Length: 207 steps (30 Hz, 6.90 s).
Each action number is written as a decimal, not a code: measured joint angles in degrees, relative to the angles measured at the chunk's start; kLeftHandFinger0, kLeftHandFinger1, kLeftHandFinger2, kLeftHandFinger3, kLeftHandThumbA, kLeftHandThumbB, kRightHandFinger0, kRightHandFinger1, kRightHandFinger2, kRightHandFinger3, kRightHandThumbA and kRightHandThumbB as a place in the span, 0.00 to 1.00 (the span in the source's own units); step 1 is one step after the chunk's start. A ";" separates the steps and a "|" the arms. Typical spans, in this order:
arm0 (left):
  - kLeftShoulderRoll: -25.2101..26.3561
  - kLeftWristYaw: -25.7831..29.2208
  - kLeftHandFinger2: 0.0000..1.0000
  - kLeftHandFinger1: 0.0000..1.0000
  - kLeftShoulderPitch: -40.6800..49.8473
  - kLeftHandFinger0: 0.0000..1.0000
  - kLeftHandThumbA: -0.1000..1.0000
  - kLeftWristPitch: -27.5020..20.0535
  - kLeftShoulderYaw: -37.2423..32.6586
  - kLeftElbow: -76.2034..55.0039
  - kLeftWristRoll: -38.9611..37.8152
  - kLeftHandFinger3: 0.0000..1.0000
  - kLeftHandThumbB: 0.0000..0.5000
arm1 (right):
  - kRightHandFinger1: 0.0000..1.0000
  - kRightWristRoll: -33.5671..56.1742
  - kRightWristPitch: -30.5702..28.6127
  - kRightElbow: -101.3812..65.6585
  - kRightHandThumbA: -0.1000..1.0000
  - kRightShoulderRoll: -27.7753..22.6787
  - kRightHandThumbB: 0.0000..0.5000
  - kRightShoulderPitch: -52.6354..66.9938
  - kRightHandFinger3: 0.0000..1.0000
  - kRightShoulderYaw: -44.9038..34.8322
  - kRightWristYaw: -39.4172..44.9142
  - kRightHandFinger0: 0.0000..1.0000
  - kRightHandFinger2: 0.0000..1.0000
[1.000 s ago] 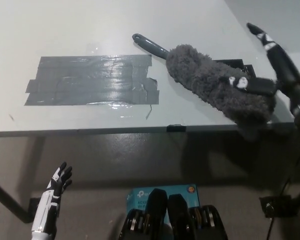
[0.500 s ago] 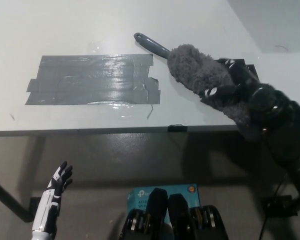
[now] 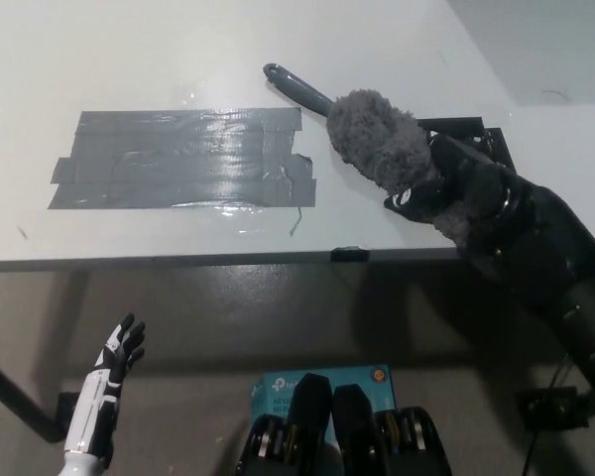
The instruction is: A grey duster is kept infront of the robot in the middle of the table and the robot extends its right arm to grab the duster, picks it up and hands it to a person
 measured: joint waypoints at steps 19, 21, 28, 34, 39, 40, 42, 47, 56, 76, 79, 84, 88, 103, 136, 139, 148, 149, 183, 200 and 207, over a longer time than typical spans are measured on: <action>0.00 0.00 1.00 1.00 -0.35 1.00 1.00 0.04 0.01 -0.07 0.19 1.00 0.81 | 0.47 -4.46 -4.18 0.28 0.00 -1.90 0.40 0.61 0.34 0.40 -4.71 0.36 0.47; 0.00 -0.01 1.00 1.00 -0.36 1.00 1.00 0.05 0.01 -0.07 0.18 1.00 0.79 | 0.28 -3.73 -4.78 -1.20 0.00 -2.13 0.39 1.58 0.30 -1.28 -4.63 0.16 0.33; 0.01 -0.03 1.00 1.00 -0.60 1.00 1.00 0.16 0.01 -0.06 0.12 1.00 0.78 | 0.45 2.83 -5.00 -11.33 0.00 -2.81 0.42 7.52 0.91 -10.31 0.33 0.03 0.83; 0.00 -0.03 1.00 1.00 -1.12 1.00 1.00 0.44 0.01 -0.02 0.12 1.00 0.76 | 0.41 9.15 -2.29 -20.86 0.00 -2.00 0.37 12.63 1.00 -16.72 4.92 0.00 0.89; -0.02 -0.02 1.00 1.00 -1.13 1.00 1.00 0.55 0.01 0.21 0.14 1.00 0.73 | 0.30 14.18 -0.79 -23.43 0.00 0.07 0.40 16.49 1.00 -20.46 6.43 0.00 0.84; -0.02 -0.02 1.00 1.00 -1.13 1.00 1.00 0.57 0.01 0.40 0.15 1.00 0.72 | 0.30 15.85 -0.58 -24.06 0.00 0.61 0.40 17.76 1.00 -20.93 6.53 0.00 0.84; -0.02 -0.02 1.00 1.00 -1.12 1.00 1.00 0.60 0.00 0.65 0.15 1.00 0.72 | 0.31 17.95 -0.47 -25.49 0.00 0.95 0.39 18.90 1.00 -21.22 6.51 0.00 0.87; -0.05 -0.02 1.00 1.00 -1.11 1.00 1.00 0.69 -0.01 0.78 0.15 1.00 0.71 | 0.32 23.94 -0.10 -29.18 0.00 1.61 0.38 22.18 1.00 -21.35 6.40 0.00 0.85; -0.07 -0.02 1.00 1.00 -1.10 1.00 1.00 0.85 -0.01 0.83 0.15 1.00 0.71 | 0.36 32.88 0.63 -33.34 0.00 2.79 0.36 28.04 1.00 -21.03 4.86 0.00 0.89; -0.08 -0.02 1.00 1.00 -1.12 1.00 1.00 1.38 -0.01 0.86 0.15 1.00 0.69 | 0.48 53.59 2.79 -39.82 0.00 6.40 0.27 36.58 1.00 -19.94 -2.81 0.00 0.91; -0.08 -0.02 1.00 1.00 -1.13 1.00 1.00 1.42 -0.01 0.86 0.15 1.00 0.68 | 0.48 55.68 2.99 -40.51 0.00 6.41 0.27 36.77 1.00 -19.76 -3.67 0.00 0.91; -0.08 -0.02 1.00 1.00 -1.13 1.00 1.00 1.49 -0.01 0.86 0.15 1.00 0.66 | 0.48 61.07 3.61 -42.32 0.00 6.40 0.27 36.81 1.00 -19.18 -6.17 0.00 0.91; -0.07 -0.02 1.00 1.00 -1.17 1.00 1.00 1.50 -0.01 0.86 0.15 1.00 0.66 | 0.48 65.29 4.03 -43.52 0.00 6.39 0.29 36.81 1.00 -18.73 -7.99 0.00 0.90; -0.06 -0.02 1.00 1.00 -1.70 1.00 1.00 1.52 0.01 0.85 0.14 1.00 0.66 | 0.47 80.09 4.65 -50.19 0.00 5.59 0.22 36.79 1.00 -16.75 -15.64 0.00 0.89; 0.43 -0.05 1.00 1.00 -2.73 1.00 1.00 1.45 0.19 0.20 0.13 1.00 0.66 | 1.00 98.61 5.08 -57.57 0.56 0.86 0.93 33.57 1.00 -10.78 -27.96 1.00 1.00; 0.43 -0.05 1.00 1.00 -2.80 1.00 1.00 1.44 0.17 0.21 0.14 1.00 0.67 | 1.00 98.71 5.08 -58.51 0.59 0.77 0.95 33.60 1.00 -10.74 -27.83 1.00 1.00; 0.50 -0.88 1.00 1.00 -2.90 1.00 1.00 1.49 0.09 0.08 -0.44 1.00 0.67 | 1.00 98.22 5.08 -59.25 0.69 0.78 0.94 34.57 1.00 -10.79 -24.48 1.00 1.00; 0.50 -1.07 1.00 1.00 -2.90 1.00 1.00 1.50 0.07 0.00 -0.54 1.00 0.66 | 1.00 98.02 5.08 -59.80 0.72 0.73 0.94 35.16 1.00 -10.88 -23.78 1.00 1.00; 0.58 -1.92 1.00 1.00 -1.38 1.00 1.00 1.56 0.13 0.21 -0.24 1.00 0.67 | 1.00 68.28 -3.42 -56.15 0.80 -5.24 0.71 54.13 1.00 -17.71 -3.08 1.00 1.00; 0.56 -2.01 1.00 1.00 -0.39 1.00 1.00 1.55 0.11 0.30 -1.31 1.00 0.73 | 1.00 54.74 -8.79 -55.28 0.88 -2.81 0.89 54.09 1.00 -17.79 -1.33 1.00 1.00; 0.56 -1.99 1.00 1.00 -0.02 1.00 1.00 1.38 0.09 0.41 -1.27 1.00 0.69 | 1.00 46.45 -14.93 -54.19 0.89 -1.18 0.87 54.16 1.00 -17.68 -1.43 1.00 1.00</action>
